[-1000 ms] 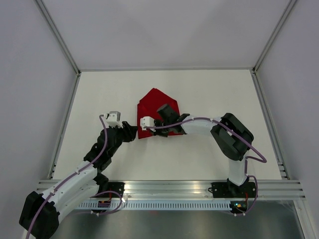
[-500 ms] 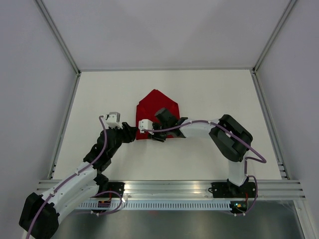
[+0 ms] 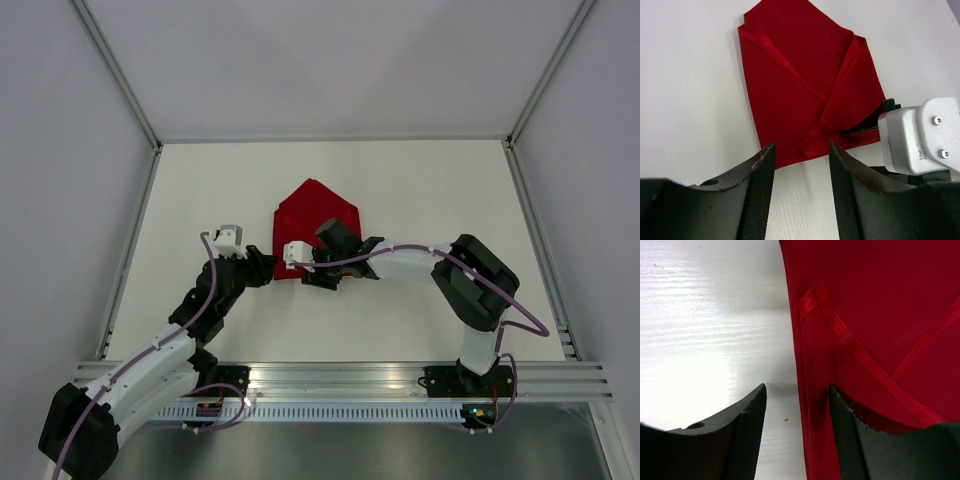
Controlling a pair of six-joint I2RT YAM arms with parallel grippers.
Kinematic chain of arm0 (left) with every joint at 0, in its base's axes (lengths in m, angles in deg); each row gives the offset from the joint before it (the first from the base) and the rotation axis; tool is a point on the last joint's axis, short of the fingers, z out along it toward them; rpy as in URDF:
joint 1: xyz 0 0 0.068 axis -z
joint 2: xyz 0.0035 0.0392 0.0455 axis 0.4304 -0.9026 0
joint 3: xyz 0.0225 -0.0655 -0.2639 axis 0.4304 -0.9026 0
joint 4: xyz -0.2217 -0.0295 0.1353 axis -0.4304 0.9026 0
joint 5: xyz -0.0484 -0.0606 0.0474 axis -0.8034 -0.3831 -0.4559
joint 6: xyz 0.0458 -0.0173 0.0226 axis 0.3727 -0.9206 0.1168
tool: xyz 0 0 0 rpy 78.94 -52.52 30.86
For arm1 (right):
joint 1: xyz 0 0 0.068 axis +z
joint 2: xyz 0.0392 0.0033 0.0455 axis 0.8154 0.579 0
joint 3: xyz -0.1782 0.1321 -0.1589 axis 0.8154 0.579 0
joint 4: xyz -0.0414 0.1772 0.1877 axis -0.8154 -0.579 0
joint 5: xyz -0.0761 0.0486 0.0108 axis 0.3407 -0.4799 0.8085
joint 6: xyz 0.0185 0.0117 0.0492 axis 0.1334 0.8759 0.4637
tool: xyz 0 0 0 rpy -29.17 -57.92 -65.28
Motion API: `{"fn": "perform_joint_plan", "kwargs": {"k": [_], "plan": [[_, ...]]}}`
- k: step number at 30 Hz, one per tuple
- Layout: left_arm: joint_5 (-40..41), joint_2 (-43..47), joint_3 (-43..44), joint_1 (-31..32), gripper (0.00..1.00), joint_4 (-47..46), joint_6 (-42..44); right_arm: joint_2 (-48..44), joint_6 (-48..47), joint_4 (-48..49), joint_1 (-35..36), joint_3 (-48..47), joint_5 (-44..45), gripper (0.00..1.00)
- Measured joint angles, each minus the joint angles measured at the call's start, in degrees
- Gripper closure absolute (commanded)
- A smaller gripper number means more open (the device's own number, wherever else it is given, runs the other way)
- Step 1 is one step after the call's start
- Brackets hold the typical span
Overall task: Fold the napkin, place the utensils inside, and roll it up
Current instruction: Roll the napkin at the center of the board.
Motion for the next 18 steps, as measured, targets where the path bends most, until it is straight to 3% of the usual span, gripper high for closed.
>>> {"fn": "perform_joint_plan", "kwargs": {"k": [18], "plan": [[0.0,-3.3,0.0,0.0,0.48,-2.9,0.1,-3.5,-6.4,5.2,0.0,6.1,6.6,0.44]]}}
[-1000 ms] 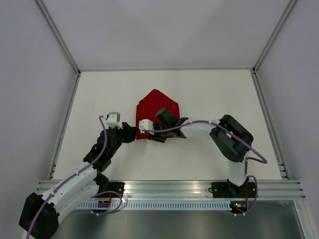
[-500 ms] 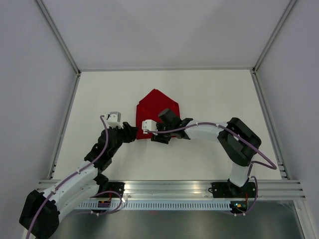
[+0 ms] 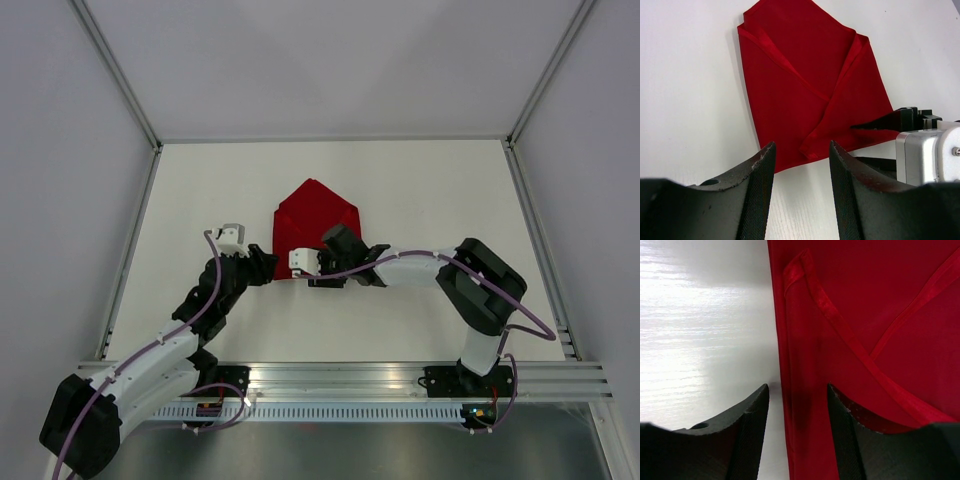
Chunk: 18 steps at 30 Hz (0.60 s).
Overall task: Fold the napkin, place the utensils inside, and roll it up
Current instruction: Roll the napkin at the center of the board.
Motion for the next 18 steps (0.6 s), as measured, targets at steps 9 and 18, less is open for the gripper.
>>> {"fn": "perform_joint_plan", "kwargs": {"k": [9,18], "plan": [[-0.1,1.2,-0.5,0.0,0.46,-1.6,0.3,2.4,-2.3,1.1,0.0,-2.2,0.5,0.53],[-0.1,3.5,-1.3,0.2,0.46,-2.7,0.4,5.9,-3.1,-3.9,0.0,-7.9,-0.3,0.64]]}}
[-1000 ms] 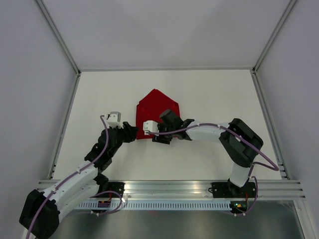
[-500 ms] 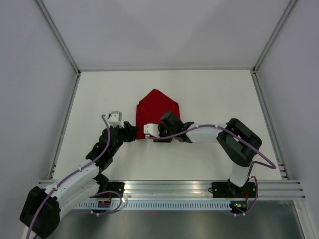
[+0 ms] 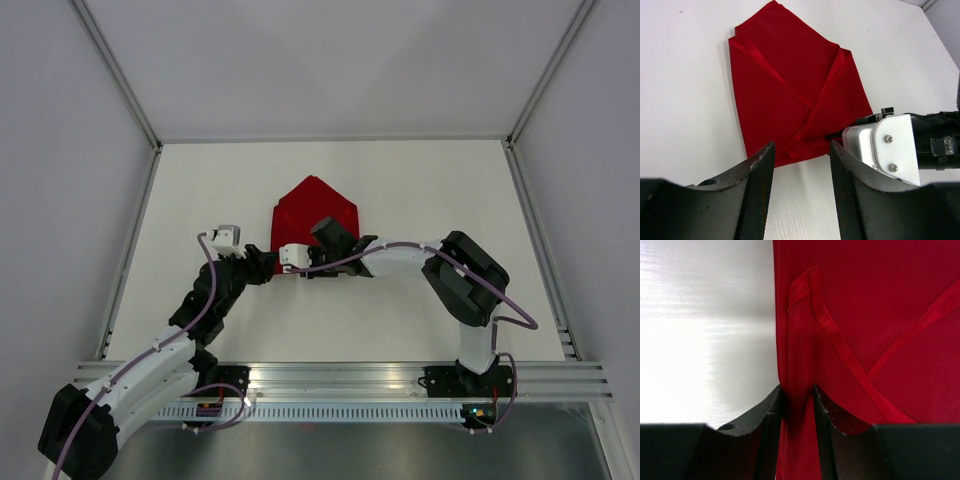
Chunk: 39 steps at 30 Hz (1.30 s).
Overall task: Fold the napkin, place the utensils inside, and roll it up
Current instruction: Roll the napkin at the center of the board.
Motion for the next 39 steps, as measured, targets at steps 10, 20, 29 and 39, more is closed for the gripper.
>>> {"fn": "perform_joint_plan", "kwargs": {"k": [10,20,29,39], "plan": [[0.1,1.6,-0.7,0.0,0.46,-0.1,0.0,1.7,0.6,-5.2,0.0,-3.6,-1.7,0.85],[1.7,0.6,-1.5,0.0,0.55,-1.8,0.0,3.0,2.2,-11.0,-1.9,-7.1,-6.2,0.9],[3.6,-6.3,-3.1,5.1,0.55,-9.2,0.6,5.0,2.7,-22.1,-7.8,-12.3,-14.3,0.91],[3.8,-16.3,-4.5,14.9,0.49,-20.7,10.3,5.9,1.0,-31.2,-11.4,-14.3,-19.8,0.91]]}}
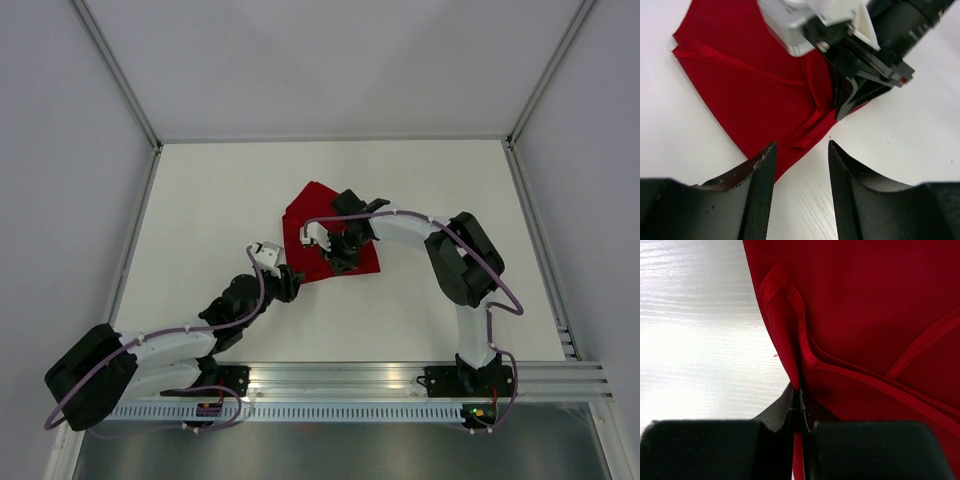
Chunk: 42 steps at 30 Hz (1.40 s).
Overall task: Fold the napkin, place the utensils inside, and roll it up
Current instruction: Roll the napkin at the center of the board.
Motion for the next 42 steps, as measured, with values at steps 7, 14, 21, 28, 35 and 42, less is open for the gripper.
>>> {"fn": "perform_joint_plan", "kwargs": {"k": [7,14,21,28,35,42], "plan": [[-3.2,-10.5,2.4,4.3,0.44,-5.2,9.7,3.3,-1.8,-6.5,-2.4,-4.4,-4.4,0.91],[-7.9,-20.4,10.3,5.7,0.37,-5.4,19.5,4.5,-3.2,-10.8,-3.7,-5.8,-6.4,0.92],[-11.5,-26.6,17.8,8.8,0.35,-1.7,27.6,5.4,-4.0,-12.9,-4.3,-6.8,-7.4,0.92],[-11.7,-31.3,18.5,9.4,0.34,-0.4,31.7,6.1,-4.5,-14.8,-5.1,-7.3,-8.6,0.92],[-9.2,-35.4,18.8,10.8,0.35,-0.4,36.3,6.6,-5.6,-16.8,-5.7,-7.9,-8.9,0.92],[-6.2,-38.8,22.3,12.4,0.4,-0.3,41.9,7.1,-6.5,-18.8,-6.4,-8.1,-9.6,0.93]]}}
